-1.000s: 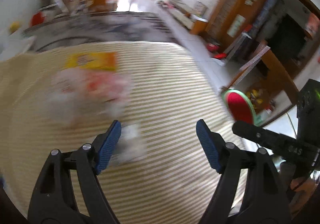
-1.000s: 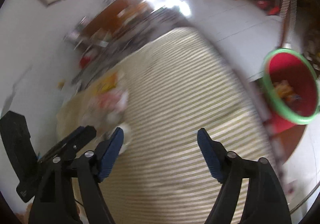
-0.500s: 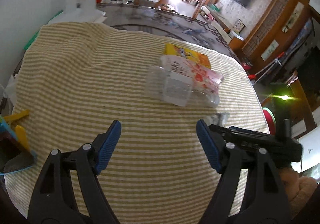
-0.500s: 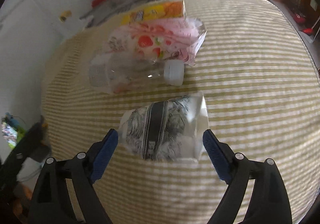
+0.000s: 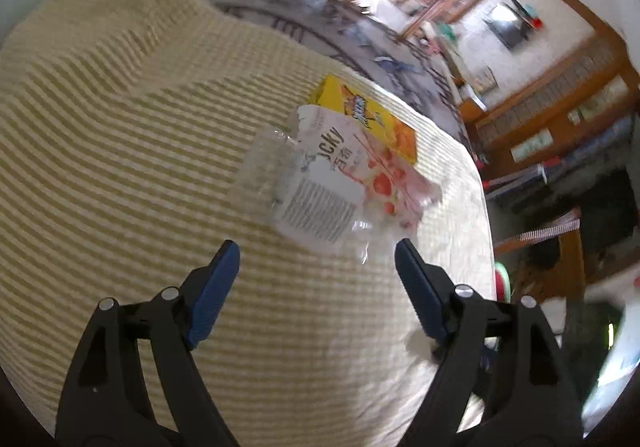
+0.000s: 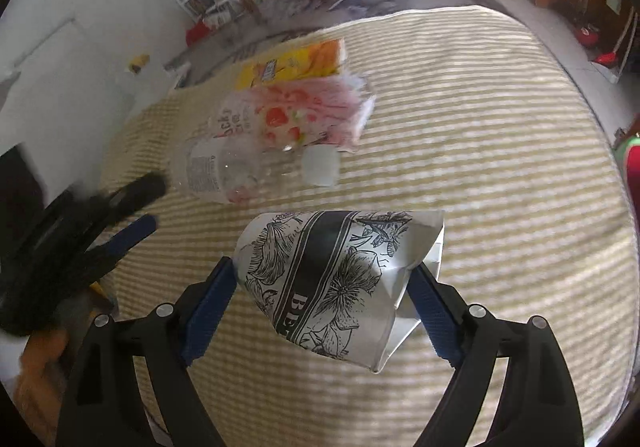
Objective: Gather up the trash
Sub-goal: 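Grasp the patterned paper cup with the right tool while the left tool grasps the clear plastic bottle, then carry the paper cup and plastic bottle over the red bucket with both tools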
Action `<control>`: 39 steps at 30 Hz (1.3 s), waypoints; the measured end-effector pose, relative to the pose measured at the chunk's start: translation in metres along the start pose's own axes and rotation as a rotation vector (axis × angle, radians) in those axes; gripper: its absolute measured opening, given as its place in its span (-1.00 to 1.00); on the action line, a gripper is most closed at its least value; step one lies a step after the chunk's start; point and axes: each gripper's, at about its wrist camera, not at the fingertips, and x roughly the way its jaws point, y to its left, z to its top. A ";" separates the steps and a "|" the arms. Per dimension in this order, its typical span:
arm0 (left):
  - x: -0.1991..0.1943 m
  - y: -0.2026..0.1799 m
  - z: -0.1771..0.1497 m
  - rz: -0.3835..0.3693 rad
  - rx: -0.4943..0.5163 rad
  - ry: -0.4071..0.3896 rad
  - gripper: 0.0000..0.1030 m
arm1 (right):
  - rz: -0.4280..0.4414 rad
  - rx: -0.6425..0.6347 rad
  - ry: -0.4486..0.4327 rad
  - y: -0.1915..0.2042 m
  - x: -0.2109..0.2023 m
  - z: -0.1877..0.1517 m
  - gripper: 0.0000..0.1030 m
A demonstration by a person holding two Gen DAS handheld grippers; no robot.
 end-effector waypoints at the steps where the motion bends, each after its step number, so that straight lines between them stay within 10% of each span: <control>1: 0.006 -0.001 0.002 -0.007 -0.032 0.006 0.50 | -0.001 0.008 -0.006 -0.004 -0.006 -0.004 0.61; 9: 0.055 -0.013 0.014 0.015 -0.191 0.058 0.53 | -0.019 0.066 -0.028 -0.024 -0.028 -0.014 0.61; 11: 0.063 -0.010 0.011 0.009 -0.208 0.087 0.11 | -0.023 0.073 -0.029 -0.026 -0.030 -0.015 0.61; 30: -0.008 0.003 -0.023 0.138 0.343 0.192 0.00 | -0.051 0.005 0.040 -0.011 -0.004 -0.018 0.61; 39: 0.009 0.009 -0.018 0.116 0.299 0.237 0.05 | -0.056 -0.010 0.040 0.001 0.001 -0.023 0.61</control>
